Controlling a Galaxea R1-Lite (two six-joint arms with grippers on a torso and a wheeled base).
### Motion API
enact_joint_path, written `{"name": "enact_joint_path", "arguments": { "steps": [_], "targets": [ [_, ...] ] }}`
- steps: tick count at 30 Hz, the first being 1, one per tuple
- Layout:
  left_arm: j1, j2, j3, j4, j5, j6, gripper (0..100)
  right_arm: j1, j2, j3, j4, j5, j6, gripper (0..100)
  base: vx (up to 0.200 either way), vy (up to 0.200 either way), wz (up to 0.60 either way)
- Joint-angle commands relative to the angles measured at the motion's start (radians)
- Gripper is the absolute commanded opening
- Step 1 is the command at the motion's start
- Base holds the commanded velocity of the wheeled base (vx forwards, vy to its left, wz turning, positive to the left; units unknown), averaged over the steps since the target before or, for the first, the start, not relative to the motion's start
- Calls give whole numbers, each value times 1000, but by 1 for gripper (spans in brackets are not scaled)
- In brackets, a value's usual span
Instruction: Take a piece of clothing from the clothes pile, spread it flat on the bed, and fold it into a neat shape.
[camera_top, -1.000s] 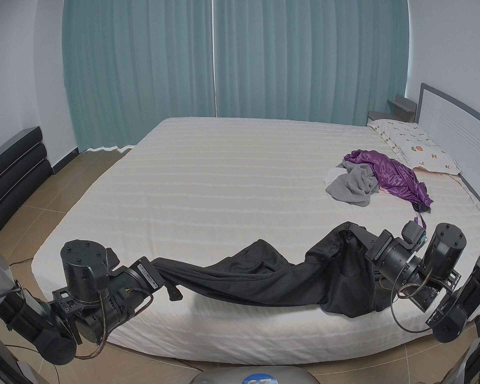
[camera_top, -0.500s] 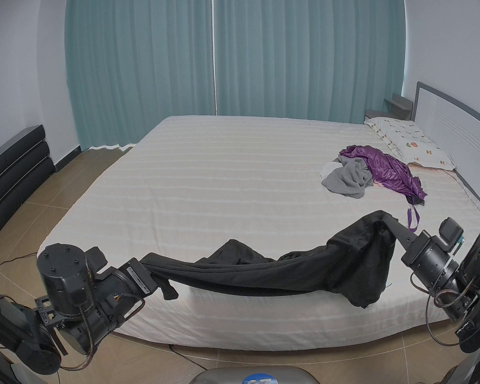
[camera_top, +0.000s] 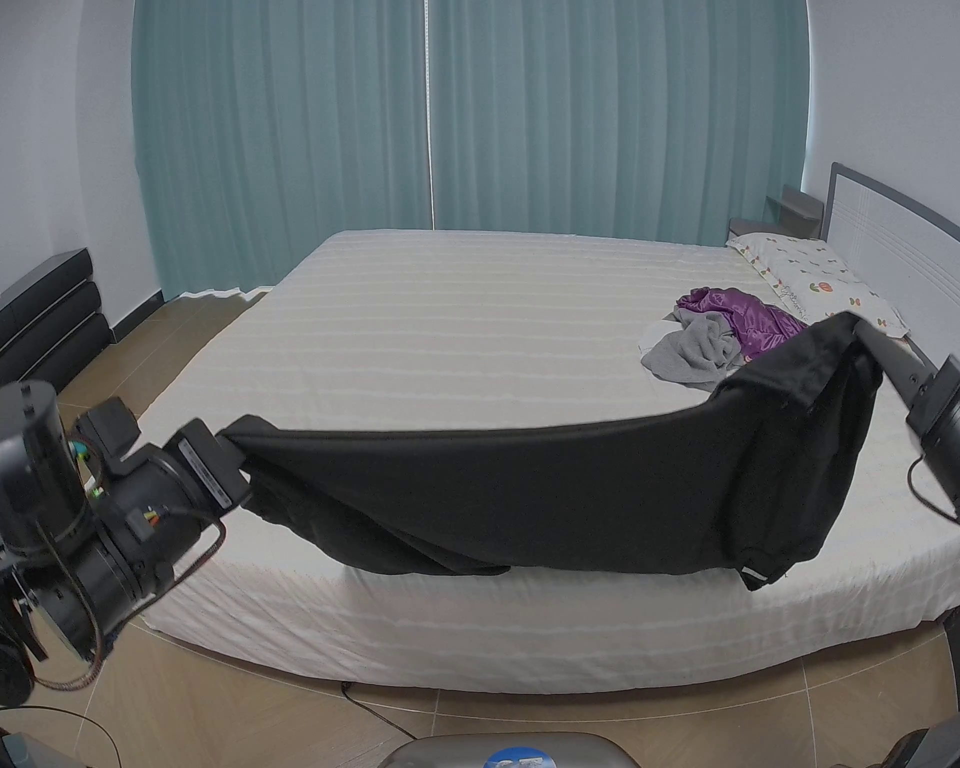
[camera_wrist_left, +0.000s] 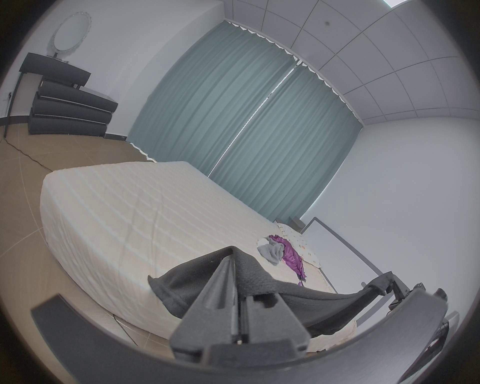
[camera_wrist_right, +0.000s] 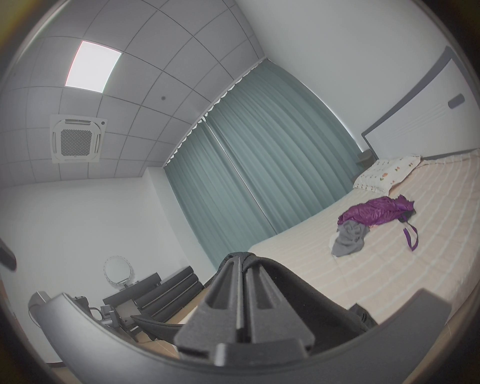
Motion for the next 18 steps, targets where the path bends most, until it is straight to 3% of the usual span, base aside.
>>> {"name": "enact_joint_path", "arguments": {
  "steps": [1, 6, 12, 18],
  "targets": [
    [29, -36, -175, 139, -6, 7, 0, -7, -76, -183, 143, -3, -5, 0, 0, 0, 0],
    [90, 138, -267, 139, -6, 1, 0, -66, 122, -278, 132, -3, -17, 0, 0, 0, 0],
    [142, 277, -354, 137, -9, 1, 0, -104, 293, -370, 103, -22, -24, 0, 200, 0, 0],
    [181, 374, -457, 140, -89, 1, 0, -126, 457, -449, 28, -28, -50, 0, 200, 0, 0]
  ]
}}
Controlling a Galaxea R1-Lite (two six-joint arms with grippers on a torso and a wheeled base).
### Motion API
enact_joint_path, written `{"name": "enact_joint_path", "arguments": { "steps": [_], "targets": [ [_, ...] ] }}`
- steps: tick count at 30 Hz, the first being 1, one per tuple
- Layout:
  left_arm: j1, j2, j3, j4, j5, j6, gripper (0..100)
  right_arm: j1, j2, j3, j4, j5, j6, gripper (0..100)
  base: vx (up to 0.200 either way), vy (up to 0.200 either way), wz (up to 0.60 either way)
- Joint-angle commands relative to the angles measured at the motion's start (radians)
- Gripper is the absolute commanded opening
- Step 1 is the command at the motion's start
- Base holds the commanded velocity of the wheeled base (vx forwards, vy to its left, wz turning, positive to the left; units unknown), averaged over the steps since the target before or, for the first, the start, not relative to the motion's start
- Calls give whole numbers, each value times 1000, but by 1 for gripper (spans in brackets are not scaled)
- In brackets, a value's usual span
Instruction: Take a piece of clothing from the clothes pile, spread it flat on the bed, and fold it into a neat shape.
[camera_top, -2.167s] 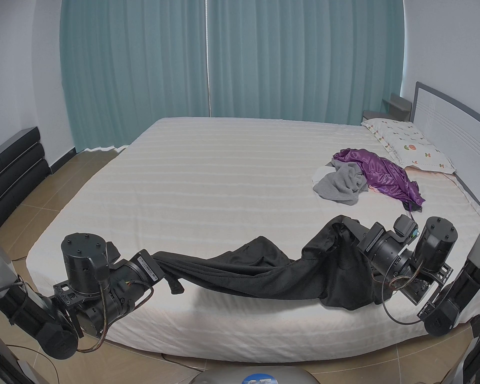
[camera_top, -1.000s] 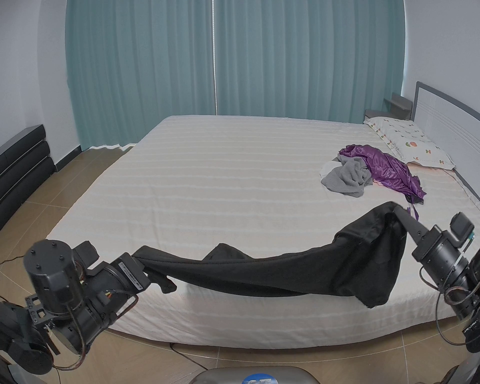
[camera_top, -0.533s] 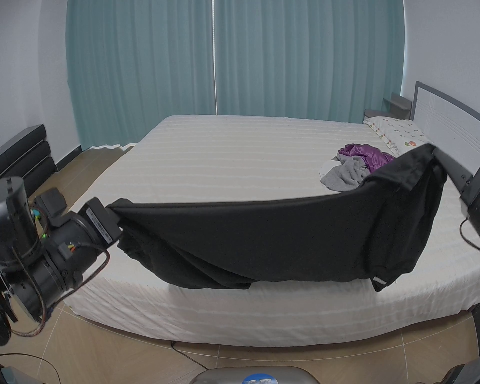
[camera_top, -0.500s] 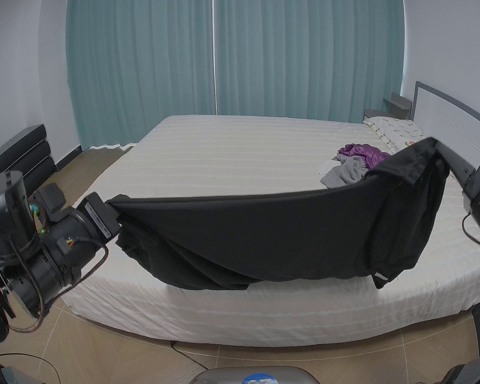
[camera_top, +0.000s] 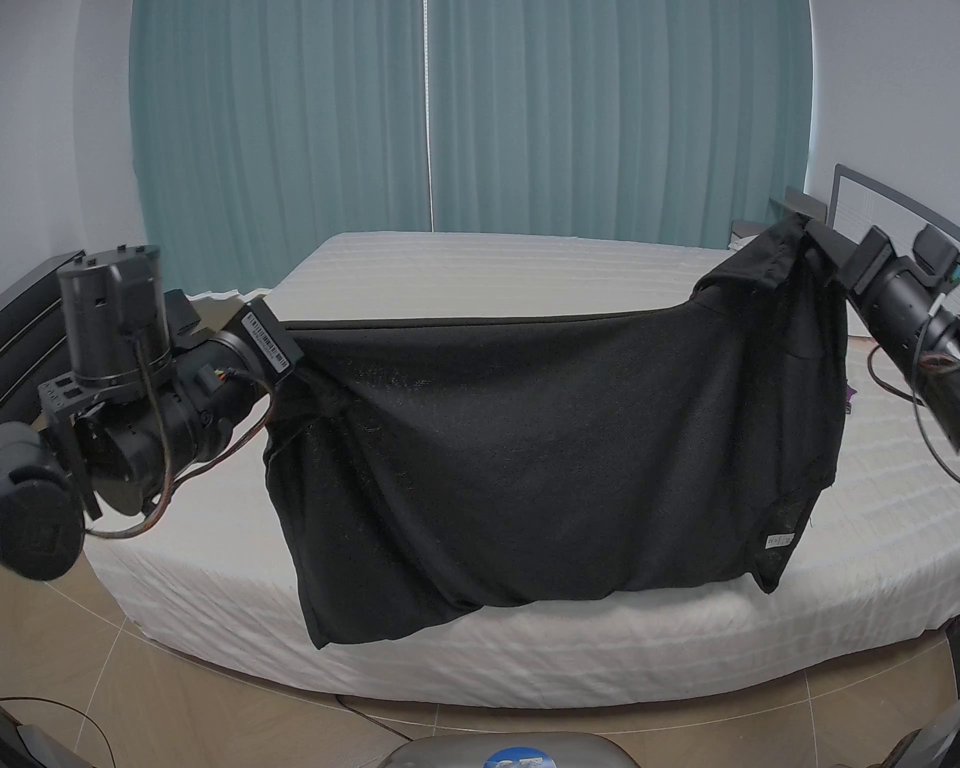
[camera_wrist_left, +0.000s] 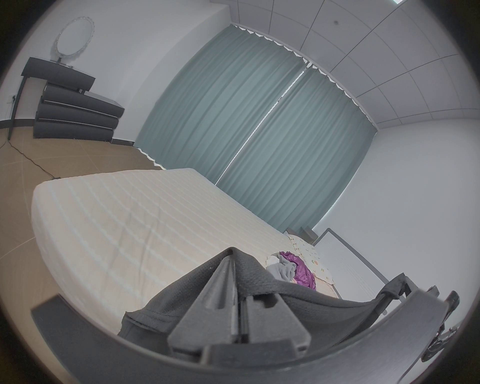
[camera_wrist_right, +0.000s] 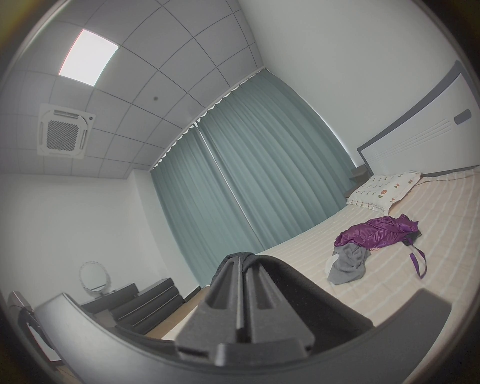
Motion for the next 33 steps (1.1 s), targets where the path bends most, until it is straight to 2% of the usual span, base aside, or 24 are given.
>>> {"name": "enact_joint_path", "arguments": {
  "steps": [1, 12, 18, 22, 28, 33],
  "targets": [
    [55, 181, -128, 1, -49, -1, 0, -38, 238, -103, -63, -8, -29, 0, 200, 0, 0],
    [99, 411, -290, 4, -52, 7, 0, -96, 525, -249, -126, -8, -49, 0, 200, 0, 0],
    [111, 586, -394, -4, -50, 7, 0, -95, 658, -278, -181, -8, -49, 0, 200, 0, 0],
    [116, 703, -454, -11, -46, 1, 0, -113, 750, -293, -230, -8, -51, 0, 0, 0, 0],
    [131, 827, -468, -157, -44, 8, 0, -129, 870, -304, -303, -2, -40, 0, 0, 0, 0],
    [130, 902, -490, -192, -47, 8, 0, -136, 977, -345, -329, -6, -39, 0, 0, 0, 0]
  ]
}}
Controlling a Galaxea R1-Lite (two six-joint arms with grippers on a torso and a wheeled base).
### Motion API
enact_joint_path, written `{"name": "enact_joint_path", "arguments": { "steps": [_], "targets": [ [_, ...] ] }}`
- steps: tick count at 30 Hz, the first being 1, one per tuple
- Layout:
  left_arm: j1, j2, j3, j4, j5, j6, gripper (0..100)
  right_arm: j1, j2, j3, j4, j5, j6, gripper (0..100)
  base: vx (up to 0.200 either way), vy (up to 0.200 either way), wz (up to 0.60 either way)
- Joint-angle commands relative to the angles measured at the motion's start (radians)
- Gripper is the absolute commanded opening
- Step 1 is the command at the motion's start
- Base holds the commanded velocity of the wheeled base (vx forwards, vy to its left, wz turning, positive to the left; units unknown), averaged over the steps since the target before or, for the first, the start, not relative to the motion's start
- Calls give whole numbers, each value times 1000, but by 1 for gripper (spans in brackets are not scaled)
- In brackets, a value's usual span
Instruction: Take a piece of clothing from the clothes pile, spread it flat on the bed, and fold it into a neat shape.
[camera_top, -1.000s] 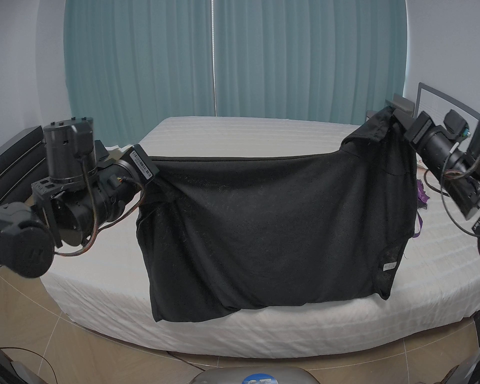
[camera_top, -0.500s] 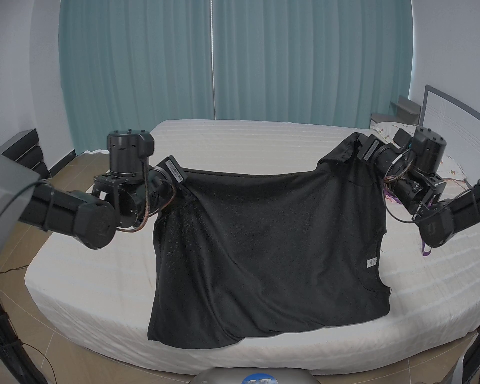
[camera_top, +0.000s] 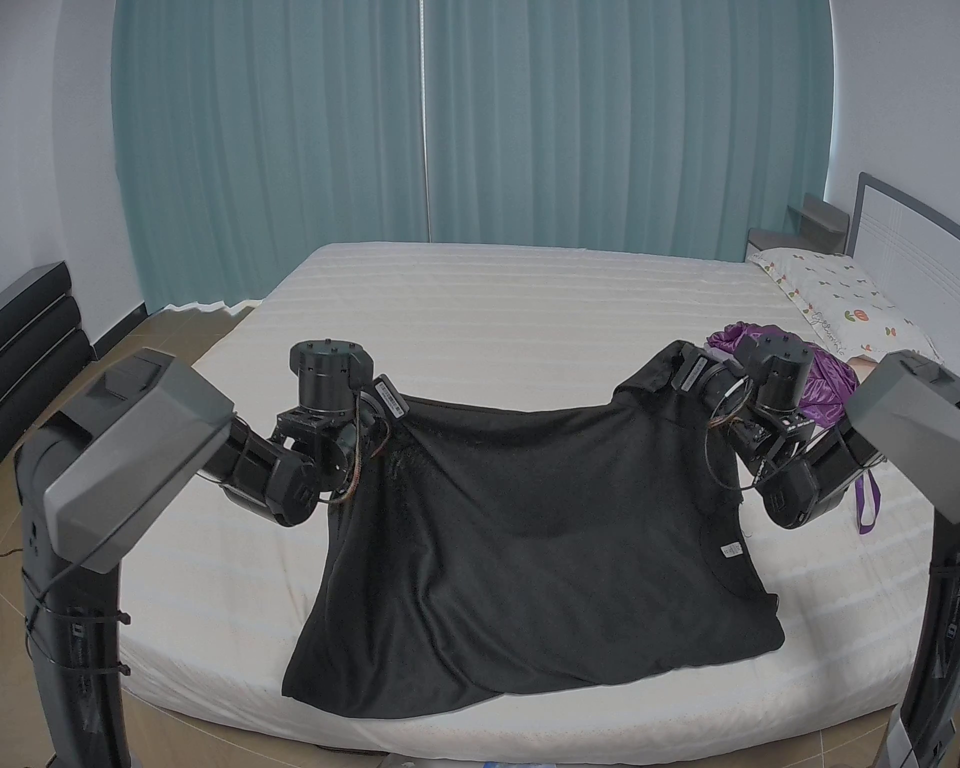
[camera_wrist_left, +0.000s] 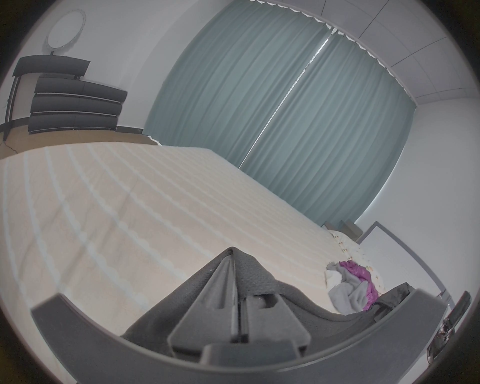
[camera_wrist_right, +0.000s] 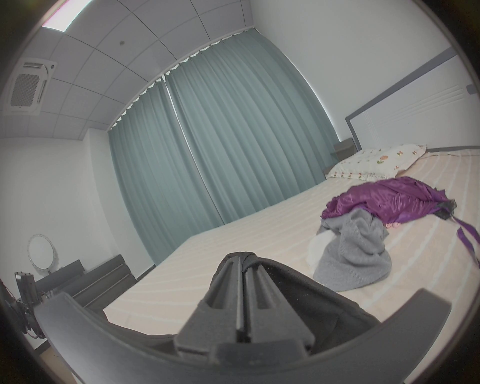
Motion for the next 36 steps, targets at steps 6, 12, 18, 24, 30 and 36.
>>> {"name": "enact_joint_path", "arguments": {
  "steps": [6, 12, 18, 24, 30, 36],
  "targets": [
    [3, 198, -75, -23, -3, -4, 100, -11, 217, -45, -33, 5, 7, 100, 0, 0, 0],
    [0, 263, -118, -23, 7, -2, 100, -26, 334, -118, -85, -6, 8, 100, 0, 0, 0],
    [28, 254, -123, -49, 60, -4, 100, -57, 283, -132, -143, -18, 97, 100, 0, 0, 0],
    [63, 231, -115, -44, 90, 1, 100, -98, 243, -92, -136, -18, 119, 100, 0, 0, 0],
    [75, 189, -78, 36, 18, 6, 100, -144, 237, -91, -148, -20, 135, 100, 0, 0, 0],
    [106, 123, -83, 40, -3, -88, 100, -176, 188, -78, -134, -18, 194, 100, 0, 0, 0]
  ]
}}
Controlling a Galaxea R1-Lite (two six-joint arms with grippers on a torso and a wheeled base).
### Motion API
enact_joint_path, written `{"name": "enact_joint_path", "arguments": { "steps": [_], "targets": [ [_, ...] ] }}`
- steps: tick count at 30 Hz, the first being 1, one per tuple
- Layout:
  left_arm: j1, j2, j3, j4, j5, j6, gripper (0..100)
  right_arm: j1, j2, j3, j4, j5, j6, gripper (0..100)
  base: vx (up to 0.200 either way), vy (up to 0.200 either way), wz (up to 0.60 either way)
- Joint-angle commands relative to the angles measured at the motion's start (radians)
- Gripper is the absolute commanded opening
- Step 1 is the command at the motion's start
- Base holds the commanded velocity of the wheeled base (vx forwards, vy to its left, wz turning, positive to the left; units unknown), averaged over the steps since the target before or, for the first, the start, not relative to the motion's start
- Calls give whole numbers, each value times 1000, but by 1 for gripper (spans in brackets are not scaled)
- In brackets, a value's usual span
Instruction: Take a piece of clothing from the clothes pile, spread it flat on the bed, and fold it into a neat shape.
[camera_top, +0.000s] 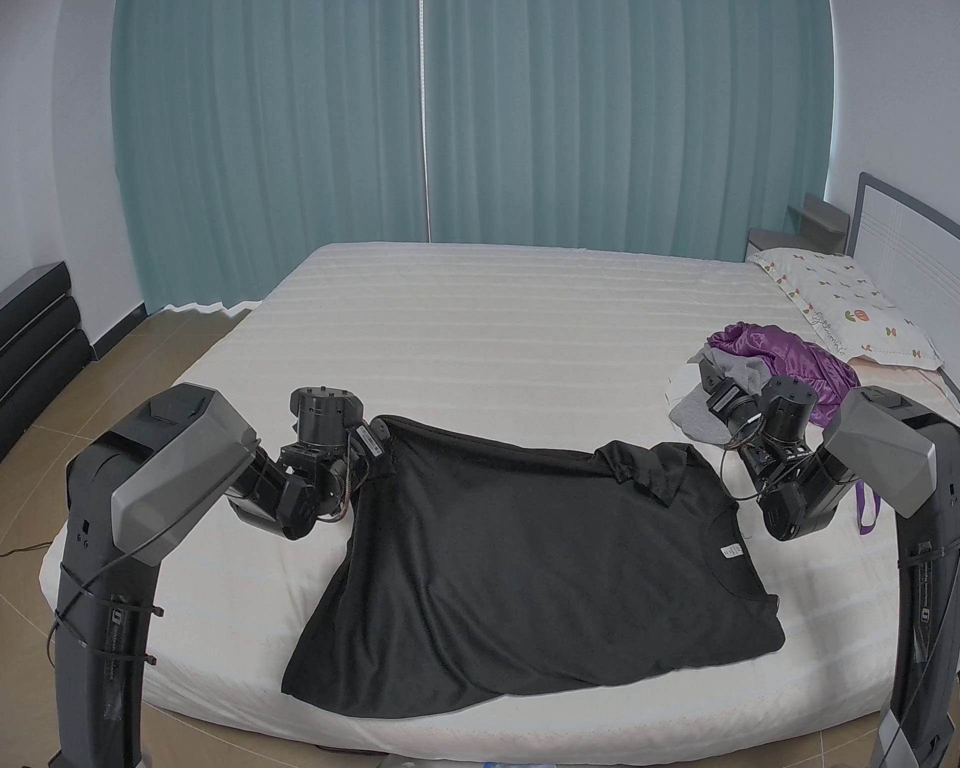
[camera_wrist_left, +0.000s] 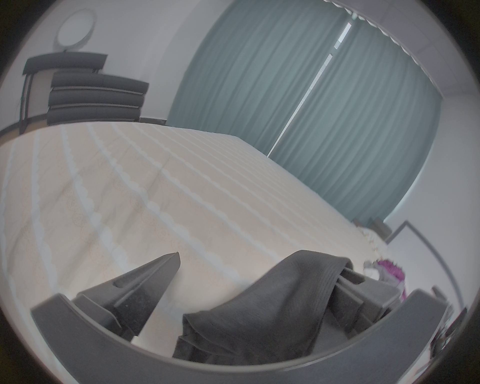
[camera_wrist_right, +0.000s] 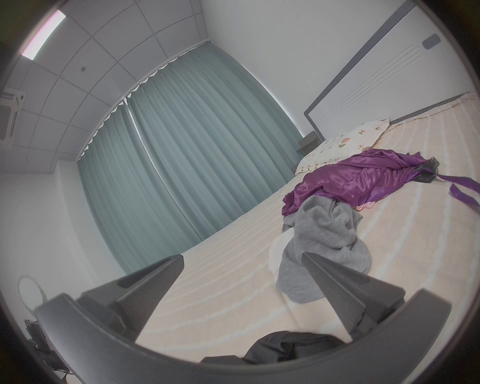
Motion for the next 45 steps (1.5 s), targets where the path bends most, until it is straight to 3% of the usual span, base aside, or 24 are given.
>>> {"name": "enact_joint_path", "arguments": {
  "steps": [1, 6, 11, 14, 19, 31, 36, 45],
  "targets": [
    [18, -76, -1, 6, -30, -74, 100, -24, -48, 27, 13, 12, 16, 100, 0, 0, 0],
    [47, -111, 3, 35, -61, -86, 100, -28, -102, 76, 7, 30, 30, 100, 0, 0, 0],
    [63, -103, 11, 82, -59, -137, 100, -27, -161, 138, 14, 47, 116, 100, 0, 0, 0],
    [75, -140, 92, 72, -87, -162, 100, -17, -181, 245, 5, 99, 128, 100, 0, 0, 0],
    [89, -230, 195, 68, -148, -191, 100, -7, -232, 349, 7, 110, 149, 100, 0, 0, 0],
    [66, -453, 556, -82, -145, -182, 100, 25, -399, 687, -33, 242, 166, 100, 0, 0, 0],
    [27, -542, 694, -96, -147, -183, 100, 25, -407, 787, -93, 252, 160, 100, 0, 0, 0],
    [-19, -550, 853, -139, -148, -192, 100, 24, -395, 888, -154, 265, 163, 100, 0, 0, 0]
  ]
}}
